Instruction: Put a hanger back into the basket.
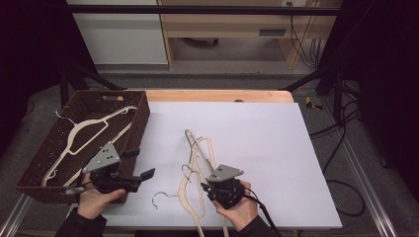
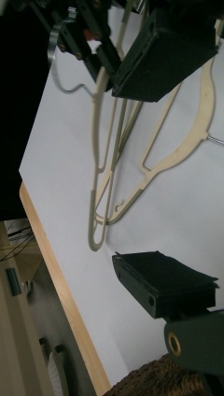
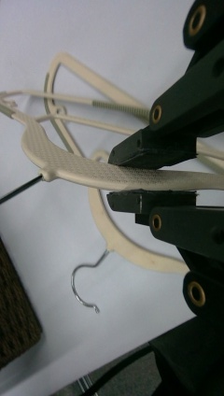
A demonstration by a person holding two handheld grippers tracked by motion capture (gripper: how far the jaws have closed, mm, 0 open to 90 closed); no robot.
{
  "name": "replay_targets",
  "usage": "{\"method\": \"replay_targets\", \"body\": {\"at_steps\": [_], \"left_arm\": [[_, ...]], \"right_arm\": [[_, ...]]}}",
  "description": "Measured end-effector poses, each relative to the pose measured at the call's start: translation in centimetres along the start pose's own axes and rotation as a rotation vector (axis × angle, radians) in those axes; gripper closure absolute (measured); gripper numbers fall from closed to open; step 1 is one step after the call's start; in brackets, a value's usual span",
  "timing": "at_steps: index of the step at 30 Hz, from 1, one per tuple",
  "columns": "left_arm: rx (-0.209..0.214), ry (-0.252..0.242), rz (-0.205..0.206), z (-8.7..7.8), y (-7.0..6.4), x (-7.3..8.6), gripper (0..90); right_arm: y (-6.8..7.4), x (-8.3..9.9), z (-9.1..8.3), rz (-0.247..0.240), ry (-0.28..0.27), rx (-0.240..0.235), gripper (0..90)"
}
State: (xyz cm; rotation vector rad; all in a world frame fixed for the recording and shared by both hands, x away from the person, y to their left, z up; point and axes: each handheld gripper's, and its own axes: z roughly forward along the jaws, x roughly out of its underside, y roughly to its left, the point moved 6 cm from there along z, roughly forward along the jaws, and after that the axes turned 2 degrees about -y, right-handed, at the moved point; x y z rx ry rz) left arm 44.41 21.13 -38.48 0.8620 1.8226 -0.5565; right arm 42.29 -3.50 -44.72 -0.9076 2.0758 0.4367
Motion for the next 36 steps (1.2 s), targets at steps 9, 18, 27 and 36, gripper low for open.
{"method": "replay_targets", "body": {"at_steps": [9,18,27,36], "left_arm": [[-0.003,0.027,0.016,0.8,-0.4,0.7,10.4],[0.026,0.025,0.057,1.1,-1.6,0.0,10.4],[0.126,0.126,0.160,3.5,-5.0,0.4,18.0],[0.208,0.208,0.205,5.1,-6.2,1.1,49.6]], "right_arm": [[-4.5,-0.1,-2.3,0.087,-0.044,0.046,86.4],[-3.6,-0.8,-3.0,0.042,-0.059,-0.141,86.7],[1.0,-2.0,-2.9,-0.067,-0.054,-0.334,86.8],[1.8,-2.2,-3.1,-0.098,-0.055,-0.361,86.7]]}}
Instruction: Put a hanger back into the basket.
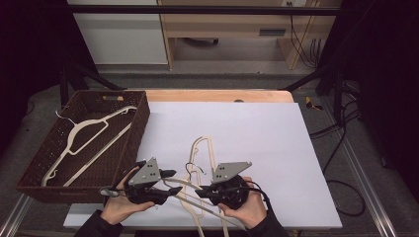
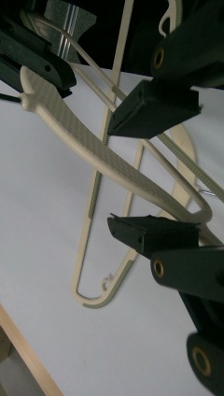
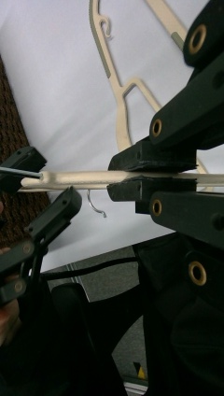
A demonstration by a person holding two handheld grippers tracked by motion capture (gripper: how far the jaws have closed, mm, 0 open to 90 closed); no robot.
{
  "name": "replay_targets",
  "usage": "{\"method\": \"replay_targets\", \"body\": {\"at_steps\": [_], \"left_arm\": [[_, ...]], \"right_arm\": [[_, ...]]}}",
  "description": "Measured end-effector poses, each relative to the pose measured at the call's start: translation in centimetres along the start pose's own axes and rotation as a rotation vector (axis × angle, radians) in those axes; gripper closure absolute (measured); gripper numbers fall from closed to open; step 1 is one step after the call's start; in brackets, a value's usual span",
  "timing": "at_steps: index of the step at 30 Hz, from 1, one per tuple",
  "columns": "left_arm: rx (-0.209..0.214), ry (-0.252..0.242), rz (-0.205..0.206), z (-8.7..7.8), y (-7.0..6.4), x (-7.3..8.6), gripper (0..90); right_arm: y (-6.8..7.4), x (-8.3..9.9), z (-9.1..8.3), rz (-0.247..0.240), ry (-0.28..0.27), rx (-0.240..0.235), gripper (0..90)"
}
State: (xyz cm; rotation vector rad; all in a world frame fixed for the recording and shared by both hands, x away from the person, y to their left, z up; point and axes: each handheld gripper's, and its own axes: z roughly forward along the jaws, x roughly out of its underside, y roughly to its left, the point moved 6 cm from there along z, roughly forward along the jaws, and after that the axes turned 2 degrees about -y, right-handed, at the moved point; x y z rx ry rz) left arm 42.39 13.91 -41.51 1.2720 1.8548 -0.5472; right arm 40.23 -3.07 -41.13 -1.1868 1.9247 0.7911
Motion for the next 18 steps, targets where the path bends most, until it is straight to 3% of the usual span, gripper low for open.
{"method": "replay_targets", "body": {"at_steps": [4,10,13,14,16,18], "left_arm": [[0.014,-0.004,-0.004,0.6,0.1,-0.3,62.3],[0.010,0.011,0.031,0.4,-0.5,-0.7,68.3],[0.023,0.006,0.027,0.0,-0.8,-1.0,72.3],[0.047,0.008,0.017,0.0,-1.0,-1.0,75.0],[0.084,-0.001,0.008,0.0,-1.6,-1.1,80.9],[0.094,-0.004,0.003,0.0,-1.8,-1.3,82.2]], "right_arm": [[-0.1,0.1,-0.1,-0.002,0.008,-0.002,86.7],[-0.6,0.3,-0.6,0.008,0.004,-0.027,85.6],[-0.9,0.0,-1.1,0.001,-0.031,-0.002,81.2],[-1.1,0.0,-1.3,-0.006,-0.036,0.011,77.7],[-1.6,-0.1,-1.5,-0.027,-0.055,0.073,70.2],[-1.8,0.0,-1.5,-0.014,-0.065,0.073,66.7]]}}
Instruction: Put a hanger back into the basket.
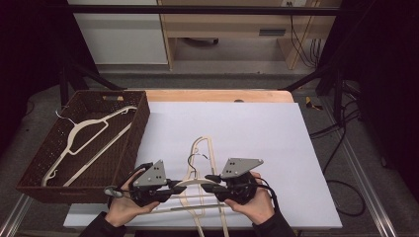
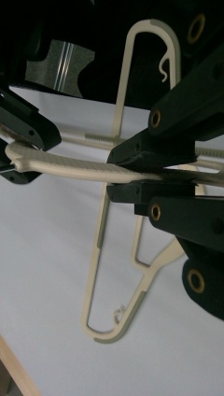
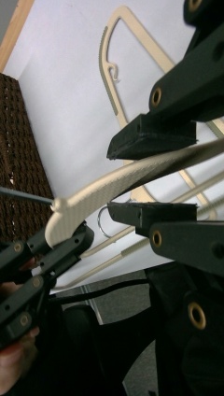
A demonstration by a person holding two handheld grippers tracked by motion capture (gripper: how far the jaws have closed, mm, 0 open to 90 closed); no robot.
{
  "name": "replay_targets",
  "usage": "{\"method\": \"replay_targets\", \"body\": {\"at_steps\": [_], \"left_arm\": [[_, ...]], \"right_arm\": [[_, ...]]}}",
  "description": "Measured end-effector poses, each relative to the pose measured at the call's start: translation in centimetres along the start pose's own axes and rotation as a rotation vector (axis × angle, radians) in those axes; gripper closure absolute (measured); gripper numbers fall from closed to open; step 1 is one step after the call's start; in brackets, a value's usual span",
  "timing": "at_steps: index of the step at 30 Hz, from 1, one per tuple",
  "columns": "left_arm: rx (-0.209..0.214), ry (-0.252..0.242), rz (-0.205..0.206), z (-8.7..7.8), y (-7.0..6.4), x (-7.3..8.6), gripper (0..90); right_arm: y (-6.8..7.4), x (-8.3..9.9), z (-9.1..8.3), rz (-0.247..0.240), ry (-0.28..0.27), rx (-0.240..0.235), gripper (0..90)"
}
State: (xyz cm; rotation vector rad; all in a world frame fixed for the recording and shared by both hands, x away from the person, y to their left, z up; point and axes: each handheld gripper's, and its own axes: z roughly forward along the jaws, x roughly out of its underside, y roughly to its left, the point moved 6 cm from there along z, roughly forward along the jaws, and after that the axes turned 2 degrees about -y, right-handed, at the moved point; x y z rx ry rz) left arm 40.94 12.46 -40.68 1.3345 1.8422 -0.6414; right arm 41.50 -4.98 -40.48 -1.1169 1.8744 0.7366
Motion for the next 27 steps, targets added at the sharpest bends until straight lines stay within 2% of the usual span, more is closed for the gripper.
{"method": "replay_targets", "body": {"at_steps": [2,4,6,9,11,14,20,23,27], "left_arm": [[0.021,-0.002,-0.013,0.0,-0.2,0.0,84.3],[0.021,-0.014,-0.031,0.1,-0.4,-0.1,86.1],[-0.006,-0.012,-0.038,0.0,-0.2,0.0,86.3],[-0.034,-0.037,-0.082,-0.5,0.4,0.0,86.4],[-0.059,-0.055,-0.102,-1.1,0.8,0.0,86.3],[-0.091,-0.076,-0.124,-2.0,1.3,-0.3,86.4],[-0.155,-0.129,-0.143,-4.8,2.1,-1.3,86.3],[-0.176,-0.156,-0.152,-6.6,2.9,-2.2,86.3],[-0.237,-0.163,-0.154,-9.0,4.4,-3.1,86.4]], "right_arm": [[-0.2,0.1,0.0,-0.003,-0.010,0.013,61.6],[-0.5,0.0,0.1,-0.007,-0.031,0.045,55.6],[-0.7,-0.2,-0.1,0.000,-0.059,0.060,50.9],[-1.3,-0.5,-1.0,0.029,-0.124,0.079,42.7],[-1.9,-0.7,-1.8,0.047,-0.164,0.114,36.9],[-2.9,-0.6,-3.0,0.070,-0.195,0.163,33.1],[-5.0,-0.3,-5.5,0.124,-0.243,0.268,23.3],[-5.6,0.1,-6.0,0.134,-0.242,0.296,18.6],[-6.3,0.6,-6.5,0.148,-0.244,0.334,13.1]]}}
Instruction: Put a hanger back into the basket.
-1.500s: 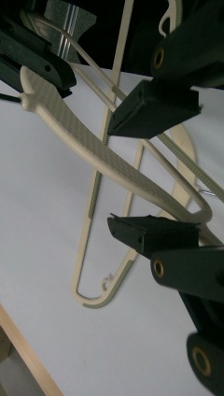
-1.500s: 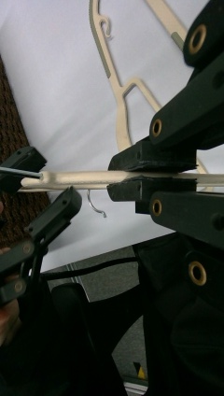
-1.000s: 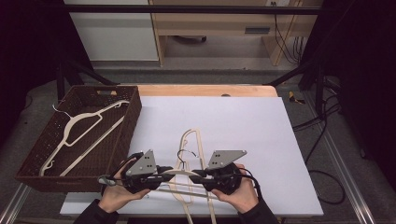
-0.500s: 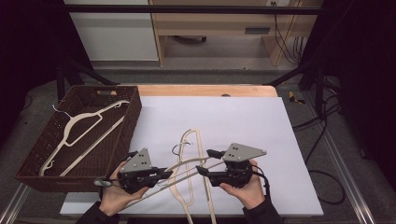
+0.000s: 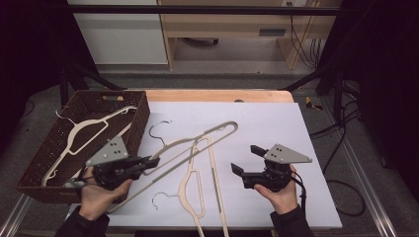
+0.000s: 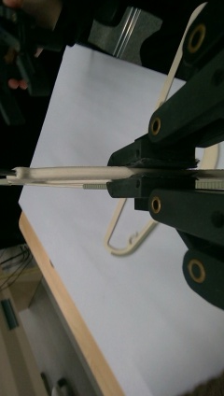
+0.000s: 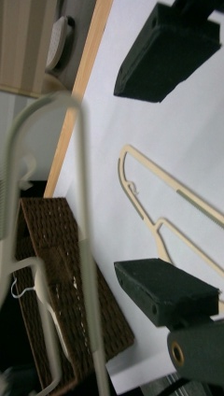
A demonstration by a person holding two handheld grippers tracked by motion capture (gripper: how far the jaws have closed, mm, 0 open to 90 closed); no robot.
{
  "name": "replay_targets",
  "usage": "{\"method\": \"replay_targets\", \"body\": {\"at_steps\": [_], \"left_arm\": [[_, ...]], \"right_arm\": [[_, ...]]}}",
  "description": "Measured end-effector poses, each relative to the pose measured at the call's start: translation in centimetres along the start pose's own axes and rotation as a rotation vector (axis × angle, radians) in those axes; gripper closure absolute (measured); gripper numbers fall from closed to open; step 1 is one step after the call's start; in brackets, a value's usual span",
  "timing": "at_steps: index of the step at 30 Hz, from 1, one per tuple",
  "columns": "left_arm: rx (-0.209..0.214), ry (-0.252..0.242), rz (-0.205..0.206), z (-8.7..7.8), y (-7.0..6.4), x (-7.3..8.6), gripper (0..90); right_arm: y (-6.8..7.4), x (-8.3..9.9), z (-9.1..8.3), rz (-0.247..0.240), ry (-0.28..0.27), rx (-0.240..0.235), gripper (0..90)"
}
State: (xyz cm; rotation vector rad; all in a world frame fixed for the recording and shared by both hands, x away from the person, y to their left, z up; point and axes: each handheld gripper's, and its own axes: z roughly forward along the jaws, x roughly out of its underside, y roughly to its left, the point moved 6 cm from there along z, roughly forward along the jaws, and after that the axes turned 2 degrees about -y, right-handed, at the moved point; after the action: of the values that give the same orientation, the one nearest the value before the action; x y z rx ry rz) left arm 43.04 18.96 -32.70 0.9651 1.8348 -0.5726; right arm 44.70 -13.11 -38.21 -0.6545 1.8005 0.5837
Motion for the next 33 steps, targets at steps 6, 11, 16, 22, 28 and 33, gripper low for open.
{"method": "replay_targets", "body": {"at_steps": [6,11,16,22,28,33], "left_arm": [[-0.044,-0.034,-0.001,-2.9,2.9,-2.2,86.3],[-0.115,-0.012,-0.002,-4.8,6.5,-3.2,86.3],[-0.142,0.000,-0.024,-5.9,10.8,-2.8,86.3],[-0.175,-0.006,-0.081,-7.0,15.4,-1.3,86.3],[-0.194,0.010,-0.119,-8.2,18.8,0.8,86.3],[-0.215,0.015,-0.140,-8.9,20.5,2.6,86.3]], "right_arm": [[-1.1,0.2,-0.5,0.011,-0.008,0.044,9.8],[-1.7,0.2,-0.7,0.024,-0.017,0.069,8.6],[-2.1,0.3,-1.0,0.030,-0.019,0.080,7.7],[-2.5,0.5,-1.1,0.018,-0.012,0.088,7.5],[-2.6,0.5,-1.2,0.025,-0.015,0.088,7.4],[-2.6,0.6,-1.1,0.015,-0.007,0.091,7.2]]}}
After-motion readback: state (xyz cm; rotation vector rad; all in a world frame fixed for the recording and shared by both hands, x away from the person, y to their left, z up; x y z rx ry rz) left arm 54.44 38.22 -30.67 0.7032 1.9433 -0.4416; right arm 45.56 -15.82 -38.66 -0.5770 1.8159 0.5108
